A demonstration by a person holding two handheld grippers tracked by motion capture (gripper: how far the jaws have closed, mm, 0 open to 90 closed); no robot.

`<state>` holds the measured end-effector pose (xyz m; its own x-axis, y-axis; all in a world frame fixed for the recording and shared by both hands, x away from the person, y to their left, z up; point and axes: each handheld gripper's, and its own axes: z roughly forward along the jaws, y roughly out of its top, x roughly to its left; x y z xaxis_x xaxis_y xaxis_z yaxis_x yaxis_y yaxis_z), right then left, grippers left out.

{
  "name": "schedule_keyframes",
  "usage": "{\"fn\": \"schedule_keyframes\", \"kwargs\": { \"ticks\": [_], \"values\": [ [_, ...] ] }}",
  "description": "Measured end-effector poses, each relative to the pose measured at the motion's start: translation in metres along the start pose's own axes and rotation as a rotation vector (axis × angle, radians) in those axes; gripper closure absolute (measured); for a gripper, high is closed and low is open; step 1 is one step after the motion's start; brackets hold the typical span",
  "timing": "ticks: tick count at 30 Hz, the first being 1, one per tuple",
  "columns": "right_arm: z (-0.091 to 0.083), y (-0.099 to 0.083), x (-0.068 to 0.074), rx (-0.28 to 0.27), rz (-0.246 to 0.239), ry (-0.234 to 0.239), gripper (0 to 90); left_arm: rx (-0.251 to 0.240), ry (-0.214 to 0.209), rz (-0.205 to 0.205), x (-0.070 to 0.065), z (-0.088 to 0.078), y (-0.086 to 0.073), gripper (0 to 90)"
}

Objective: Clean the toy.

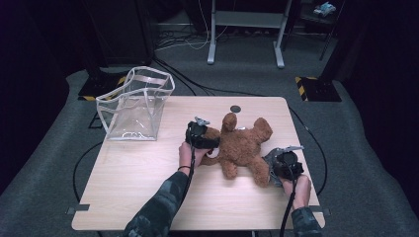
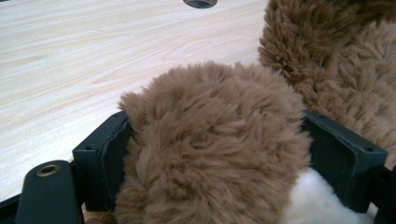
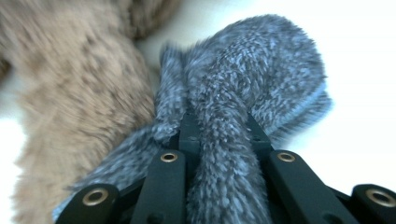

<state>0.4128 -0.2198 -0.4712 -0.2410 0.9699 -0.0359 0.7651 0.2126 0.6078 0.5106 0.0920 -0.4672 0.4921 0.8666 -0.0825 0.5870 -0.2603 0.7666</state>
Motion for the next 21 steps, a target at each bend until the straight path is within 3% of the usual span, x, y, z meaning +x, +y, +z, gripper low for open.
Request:
{"fn": "schedule_keyframes", "kwargs": {
  "ticks": [2, 6, 8, 10, 13, 15, 16, 17, 21],
  "values": [
    [-0.016, 0.011, 0.005, -0.075, -0.006, 0.004, 75.6, 0.008, 0.002, 0.005, 0.000, 0.001, 0.002, 16.4],
    [-0.038, 0.040, 0.034, -0.182, -0.111, 0.045, 75.0, 0.014, -0.005, 0.006, 0.002, 0.003, 0.003, 16.4],
    [-0.033, 0.053, 0.051, -0.172, -0.173, 0.034, 74.9, 0.006, -0.005, -0.006, 0.002, 0.004, 0.004, 16.3],
    [-0.017, 0.061, 0.060, -0.146, -0.196, 0.019, 75.0, 0.014, -0.008, 0.005, 0.002, 0.002, 0.004, 16.3],
    [0.002, 0.062, 0.064, -0.094, -0.196, 0.001, 75.0, 0.029, -0.023, 0.013, 0.002, 0.000, 0.006, 16.0],
    [0.003, 0.060, 0.063, -0.089, -0.189, 0.005, 75.0, 0.046, -0.030, 0.049, 0.002, -0.003, 0.010, 15.0],
    [0.003, 0.059, 0.063, -0.083, -0.189, 0.010, 75.1, 0.034, -0.026, 0.040, 0.000, -0.004, 0.011, 14.3],
    [0.003, 0.058, 0.061, -0.085, -0.202, 0.011, 75.0, 0.044, -0.022, 0.056, -0.001, -0.007, 0.013, 13.5],
    [0.003, 0.056, 0.059, -0.072, -0.180, 0.020, 75.0, 0.038, 0.018, 0.096, -0.008, -0.017, 0.017, 11.1]
  ]
}}
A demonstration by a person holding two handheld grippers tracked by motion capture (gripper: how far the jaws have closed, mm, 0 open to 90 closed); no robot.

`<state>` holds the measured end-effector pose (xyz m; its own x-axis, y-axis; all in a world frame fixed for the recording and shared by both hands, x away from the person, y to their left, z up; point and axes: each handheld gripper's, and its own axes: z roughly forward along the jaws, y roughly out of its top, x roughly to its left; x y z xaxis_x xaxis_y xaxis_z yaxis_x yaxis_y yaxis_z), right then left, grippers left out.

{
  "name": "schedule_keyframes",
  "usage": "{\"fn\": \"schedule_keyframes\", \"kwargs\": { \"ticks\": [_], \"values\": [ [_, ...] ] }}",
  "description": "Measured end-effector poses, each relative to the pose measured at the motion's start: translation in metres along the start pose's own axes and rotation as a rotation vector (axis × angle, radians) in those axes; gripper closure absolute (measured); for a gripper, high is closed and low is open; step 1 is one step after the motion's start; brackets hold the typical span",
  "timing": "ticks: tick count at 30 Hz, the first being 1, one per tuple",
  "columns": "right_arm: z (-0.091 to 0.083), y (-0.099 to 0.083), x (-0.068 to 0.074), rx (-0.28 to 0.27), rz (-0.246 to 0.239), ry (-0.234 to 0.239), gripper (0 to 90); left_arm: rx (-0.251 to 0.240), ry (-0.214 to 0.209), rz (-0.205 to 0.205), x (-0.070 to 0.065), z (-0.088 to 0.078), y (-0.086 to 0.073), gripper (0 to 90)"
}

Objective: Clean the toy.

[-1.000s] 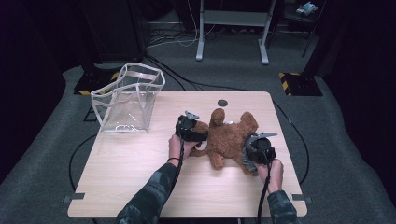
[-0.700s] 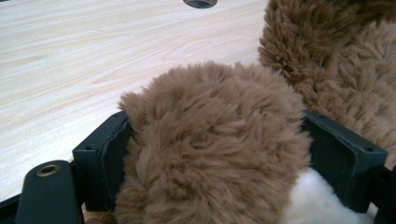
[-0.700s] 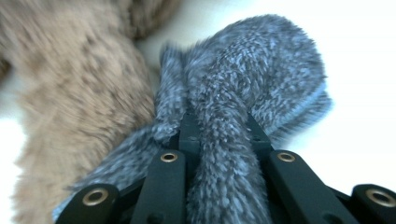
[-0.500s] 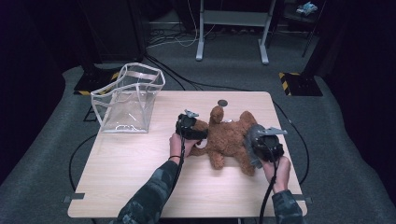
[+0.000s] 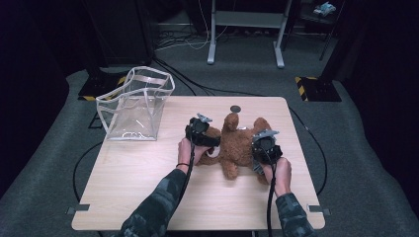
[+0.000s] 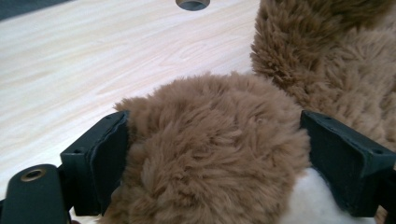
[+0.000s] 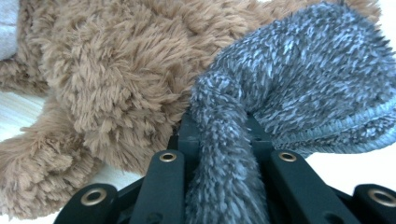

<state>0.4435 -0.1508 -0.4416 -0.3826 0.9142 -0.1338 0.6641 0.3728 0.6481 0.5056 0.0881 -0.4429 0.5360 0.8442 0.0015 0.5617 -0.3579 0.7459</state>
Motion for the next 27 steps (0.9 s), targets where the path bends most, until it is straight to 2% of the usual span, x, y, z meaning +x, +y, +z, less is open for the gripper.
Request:
{"fn": "schedule_keyframes", "kwargs": {
  "ticks": [4, 6, 8, 10, 12, 14, 17, 18, 21, 24, 27],
  "values": [
    [0.001, -0.001, 0.000, -0.003, -0.006, -0.008, 75.0, -0.041, 0.007, 0.000, -0.003, -0.015, -0.001, 8.9],
    [0.001, -0.002, 0.000, -0.001, 0.008, -0.006, 75.0, -0.064, 0.007, -0.012, -0.003, -0.020, -0.002, 9.0],
    [0.002, -0.002, -0.001, -0.010, 0.008, 0.000, 75.0, -0.063, 0.003, -0.013, -0.003, -0.020, -0.003, 10.0],
    [0.002, -0.002, -0.002, -0.005, 0.026, 0.005, 74.9, -0.028, -0.002, -0.004, -0.003, -0.013, -0.005, 12.6],
    [0.004, -0.001, -0.004, -0.004, 0.027, 0.006, 74.8, -0.011, -0.015, -0.034, -0.001, -0.004, -0.007, 12.5],
    [0.004, 0.000, -0.005, 0.001, 0.043, 0.015, 74.5, 0.006, -0.008, -0.036, 0.000, 0.003, -0.007, 12.6],
    [0.002, 0.002, -0.008, 0.003, 0.035, 0.014, 73.6, 0.021, 0.011, -0.032, 0.000, 0.010, -0.005, 13.0],
    [-0.001, 0.003, -0.009, 0.000, 0.044, 0.011, 73.1, 0.024, 0.014, -0.036, 0.000, 0.012, -0.005, 13.6],
    [-0.020, 0.003, -0.008, -0.056, 0.072, -0.003, 72.8, 0.026, 0.010, -0.054, 0.003, 0.017, -0.004, 14.4],
    [-0.029, 0.005, 0.001, -0.083, 0.038, 0.002, 72.9, 0.039, 0.005, -0.070, 0.006, 0.023, -0.002, 14.9],
    [-0.015, 0.003, 0.008, -0.048, 0.021, 0.006, 72.9, 0.050, -0.001, -0.077, 0.008, 0.027, 0.000, 15.4]
  ]
}}
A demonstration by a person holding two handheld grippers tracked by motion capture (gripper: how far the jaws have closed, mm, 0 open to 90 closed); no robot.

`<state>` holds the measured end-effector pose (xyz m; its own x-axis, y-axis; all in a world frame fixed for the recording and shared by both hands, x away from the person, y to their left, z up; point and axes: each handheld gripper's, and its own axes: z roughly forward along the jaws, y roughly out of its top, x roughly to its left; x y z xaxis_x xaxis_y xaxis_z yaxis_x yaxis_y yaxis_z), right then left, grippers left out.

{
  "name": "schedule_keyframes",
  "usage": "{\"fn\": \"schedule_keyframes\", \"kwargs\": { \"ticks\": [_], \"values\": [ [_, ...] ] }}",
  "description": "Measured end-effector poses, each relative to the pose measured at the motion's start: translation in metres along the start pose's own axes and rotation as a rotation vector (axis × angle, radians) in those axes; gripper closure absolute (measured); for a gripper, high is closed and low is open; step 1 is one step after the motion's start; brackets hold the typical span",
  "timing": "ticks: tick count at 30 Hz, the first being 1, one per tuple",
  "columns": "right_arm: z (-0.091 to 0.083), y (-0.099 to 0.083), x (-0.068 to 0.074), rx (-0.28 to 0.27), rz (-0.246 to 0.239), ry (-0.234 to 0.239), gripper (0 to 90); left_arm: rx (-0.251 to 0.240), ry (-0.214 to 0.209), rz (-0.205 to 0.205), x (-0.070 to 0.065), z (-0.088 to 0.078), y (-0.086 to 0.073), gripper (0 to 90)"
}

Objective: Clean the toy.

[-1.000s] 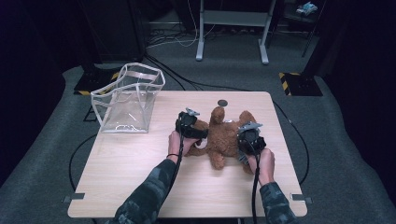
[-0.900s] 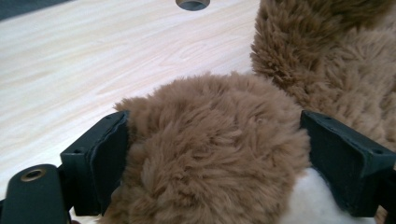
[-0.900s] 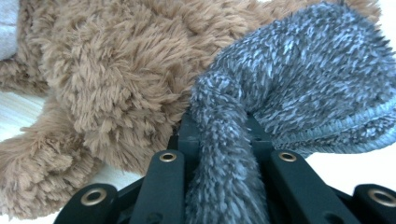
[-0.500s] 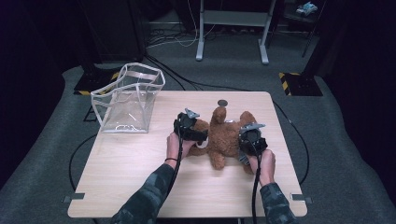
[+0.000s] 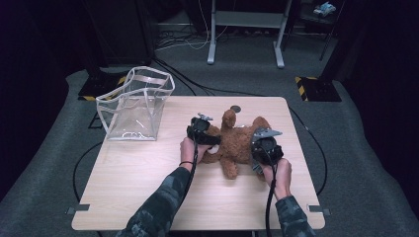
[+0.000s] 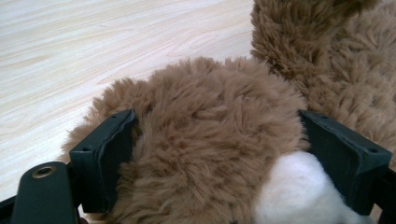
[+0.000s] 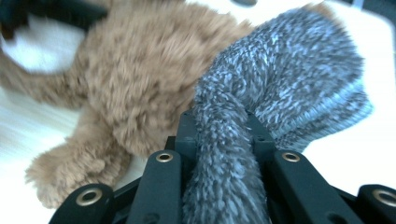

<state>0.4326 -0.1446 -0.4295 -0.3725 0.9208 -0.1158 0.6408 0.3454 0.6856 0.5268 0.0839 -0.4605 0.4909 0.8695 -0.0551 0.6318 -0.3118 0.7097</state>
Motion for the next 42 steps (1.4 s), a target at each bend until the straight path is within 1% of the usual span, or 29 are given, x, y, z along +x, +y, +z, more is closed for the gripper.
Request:
{"fn": "schedule_keyframes", "kwargs": {
  "ticks": [1, 2, 4, 5, 9, 11, 12, 14, 15, 16, 18, 19, 21, 23, 24, 27, 28, 29, 30, 31, 32, 33, 35, 36, 37, 38, 40, 41, 42],
  "values": [
    [0.006, -0.002, -0.001, 0.004, -0.004, -0.004, 73.0, 0.009, -0.008, 0.000, 0.001, 0.001, 0.001, 15.4],
    [0.009, -0.005, -0.002, 0.015, 0.009, -0.009, 73.0, 0.013, -0.011, -0.005, 0.002, 0.002, 0.002, 15.4],
    [0.010, -0.010, -0.006, 0.024, 0.022, -0.022, 73.0, 0.024, -0.021, -0.015, 0.003, 0.003, 0.003, 15.4],
    [0.009, -0.013, -0.008, 0.026, 0.036, -0.013, 72.9, 0.022, -0.020, -0.016, 0.003, 0.004, 0.004, 15.4],
    [0.006, -0.025, -0.013, 0.058, 0.036, -0.037, 72.9, 0.026, -0.014, -0.024, 0.003, 0.006, 0.004, 15.4],
    [0.003, -0.026, -0.016, 0.067, 0.037, -0.045, 72.6, 0.023, -0.015, -0.029, 0.003, 0.007, 0.004, 15.4],
    [0.000, -0.023, -0.017, 0.060, 0.049, -0.046, 72.5, 0.027, -0.015, -0.034, 0.004, 0.007, 0.004, 15.4],
    [-0.008, -0.013, -0.012, 0.014, 0.056, -0.022, 72.4, 0.021, -0.016, -0.044, 0.005, 0.008, 0.003, 15.5],
    [-0.012, -0.007, -0.007, -0.013, 0.046, -0.006, 72.4, 0.022, -0.017, -0.043, 0.005, 0.008, 0.003, 15.5],
    [-0.013, -0.001, -0.001, -0.020, 0.033, 0.007, 72.4, 0.022, -0.016, -0.045, 0.005, 0.009, 0.004, 15.5],
    [-0.006, 0.007, 0.009, -0.006, -0.011, -0.005, 72.6, 0.025, -0.021, -0.049, 0.006, 0.009, 0.004, 15.5],
    [0.000, 0.007, 0.011, 0.016, -0.016, -0.015, 72.8, 0.031, -0.026, -0.051, 0.007, 0.009, 0.005, 15.5],
    [0.009, 0.001, 0.004, 0.032, 0.006, -0.014, 73.3, 0.020, -0.031, -0.057, 0.008, 0.012, 0.004, 15.5],
    [0.012, -0.011, -0.007, 0.044, 0.042, -0.023, 73.7, 0.021, -0.029, -0.064, 0.007, 0.014, 0.005, 15.5],
    [0.013, -0.015, -0.012, 0.044, 0.047, -0.025, 73.8, 0.020, -0.028, -0.056, 0.007, 0.015, 0.006, 15.4],
    [0.010, -0.029, -0.027, 0.064, 0.089, -0.035, 74.0, 0.035, -0.027, -0.059, 0.006, 0.015, 0.007, 15.4],
    [0.009, -0.031, -0.032, 0.069, 0.095, -0.031, 74.0, 0.036, -0.032, -0.064, 0.007, 0.016, 0.008, 15.5],
    [0.007, -0.031, -0.034, 0.089, 0.101, -0.047, 74.0, 0.039, -0.032, -0.064, 0.007, 0.016, 0.008, 15.5],
    [0.004, -0.030, -0.037, 0.094, 0.093, -0.051, 74.0, 0.038, -0.030, -0.064, 0.007, 0.016, 0.008, 15.5],
    [-0.001, -0.027, -0.036, 0.085, 0.105, -0.051, 74.0, 0.039, -0.029, -0.065, 0.007, 0.016, 0.008, 15.5],
    [-0.006, -0.023, -0.034, 0.055, 0.101, -0.044, 74.0, 0.039, -0.028, -0.066, 0.007, 0.016, 0.008, 15.5],
    [-0.012, -0.017, -0.029, 0.030, 0.095, -0.034, 74.0, 0.041, -0.028, -0.063, 0.008, 0.016, 0.008, 15.5],
    [-0.019, -0.005, -0.014, -0.016, 0.061, 0.007, 74.0, 0.044, -0.025, -0.070, 0.007, 0.016, 0.009, 15.5],
    [-0.019, 0.000, -0.005, -0.015, 0.037, 0.017, 74.0, 0.045, -0.026, -0.075, 0.007, 0.016, 0.009, 15.5],
    [-0.015, 0.003, 0.002, -0.011, 0.010, 0.016, 74.0, 0.043, -0.028, -0.074, 0.008, 0.016, 0.009, 15.5],
    [-0.010, 0.003, 0.007, 0.006, 0.002, 0.010, 74.0, 0.046, -0.029, -0.075, 0.008, 0.017, 0.009, 15.5],
    [0.002, -0.003, 0.005, 0.027, -0.001, 0.017, 74.4, 0.048, -0.033, -0.076, 0.008, 0.017, 0.010, 15.5],
    [0.005, -0.008, 0.000, 0.040, 0.015, 0.021, 74.5, 0.058, -0.035, -0.068, 0.009, 0.017, 0.010, 15.4],
    [0.007, -0.014, -0.004, 0.044, 0.037, 0.019, 74.6, 0.051, -0.034, -0.072, 0.009, 0.018, 0.010, 15.4]
  ]
}}
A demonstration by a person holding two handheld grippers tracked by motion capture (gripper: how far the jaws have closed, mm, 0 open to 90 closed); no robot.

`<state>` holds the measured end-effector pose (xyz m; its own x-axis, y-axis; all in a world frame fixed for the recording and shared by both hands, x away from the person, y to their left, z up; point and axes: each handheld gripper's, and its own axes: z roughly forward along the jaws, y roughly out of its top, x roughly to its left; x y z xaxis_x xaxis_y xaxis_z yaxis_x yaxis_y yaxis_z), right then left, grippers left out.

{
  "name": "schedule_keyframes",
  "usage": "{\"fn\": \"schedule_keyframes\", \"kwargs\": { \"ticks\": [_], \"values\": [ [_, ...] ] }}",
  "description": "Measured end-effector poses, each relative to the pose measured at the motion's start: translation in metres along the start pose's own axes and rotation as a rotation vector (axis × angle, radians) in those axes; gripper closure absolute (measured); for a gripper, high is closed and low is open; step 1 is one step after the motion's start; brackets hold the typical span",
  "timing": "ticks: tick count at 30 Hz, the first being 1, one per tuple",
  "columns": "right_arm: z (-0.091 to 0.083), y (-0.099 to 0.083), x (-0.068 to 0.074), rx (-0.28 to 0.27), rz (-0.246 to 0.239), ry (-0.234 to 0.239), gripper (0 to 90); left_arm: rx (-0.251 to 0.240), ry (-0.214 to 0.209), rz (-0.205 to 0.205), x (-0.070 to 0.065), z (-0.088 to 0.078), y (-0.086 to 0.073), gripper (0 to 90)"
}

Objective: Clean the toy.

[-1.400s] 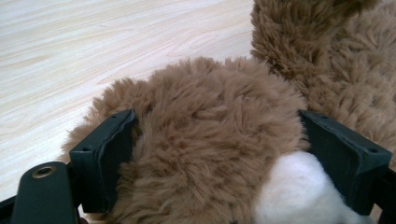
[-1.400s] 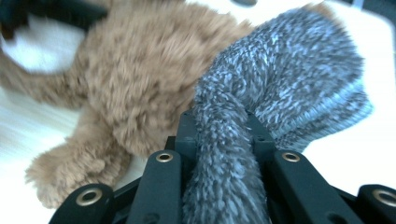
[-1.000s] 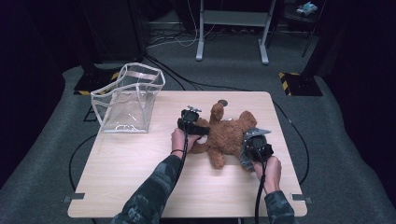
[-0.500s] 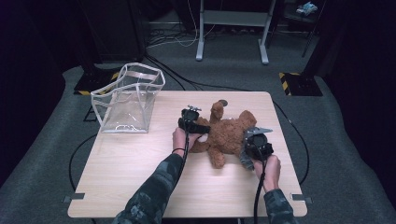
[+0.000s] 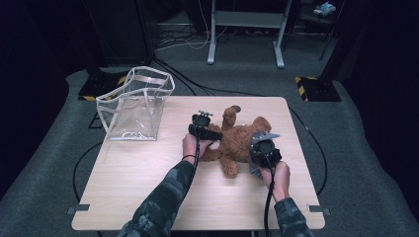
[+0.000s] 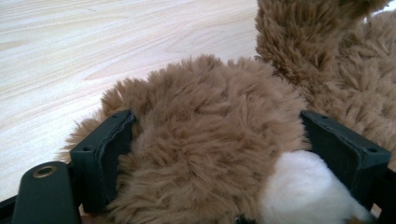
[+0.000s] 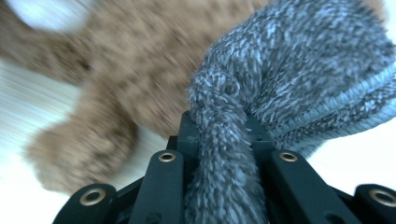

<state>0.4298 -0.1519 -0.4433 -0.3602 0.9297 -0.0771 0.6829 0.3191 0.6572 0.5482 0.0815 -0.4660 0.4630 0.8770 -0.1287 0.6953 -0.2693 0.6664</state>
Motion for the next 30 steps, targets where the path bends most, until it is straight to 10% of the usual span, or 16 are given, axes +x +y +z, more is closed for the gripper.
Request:
{"fn": "schedule_keyframes", "kwargs": {
  "ticks": [7, 15, 22, 30],
  "values": [
    [-0.006, -0.030, -0.032, 0.019, 0.066, -0.064, 74.8, 0.007, 0.012, -0.002, -0.002, 0.000, 0.001, 15.4],
    [-0.032, -0.004, -0.004, -0.133, -0.008, 0.013, 74.8, 0.002, 0.028, -0.010, -0.004, 0.002, 0.001, 15.5],
    [0.000, -0.021, -0.005, -0.042, -0.007, -0.022, 75.4, 0.013, 0.017, -0.003, -0.003, 0.002, 0.002, 15.4],
    [-0.011, -0.054, -0.029, -0.011, 0.053, -0.082, 75.5, 0.022, 0.036, -0.004, -0.004, 0.002, 0.003, 15.5]
  ]
}}
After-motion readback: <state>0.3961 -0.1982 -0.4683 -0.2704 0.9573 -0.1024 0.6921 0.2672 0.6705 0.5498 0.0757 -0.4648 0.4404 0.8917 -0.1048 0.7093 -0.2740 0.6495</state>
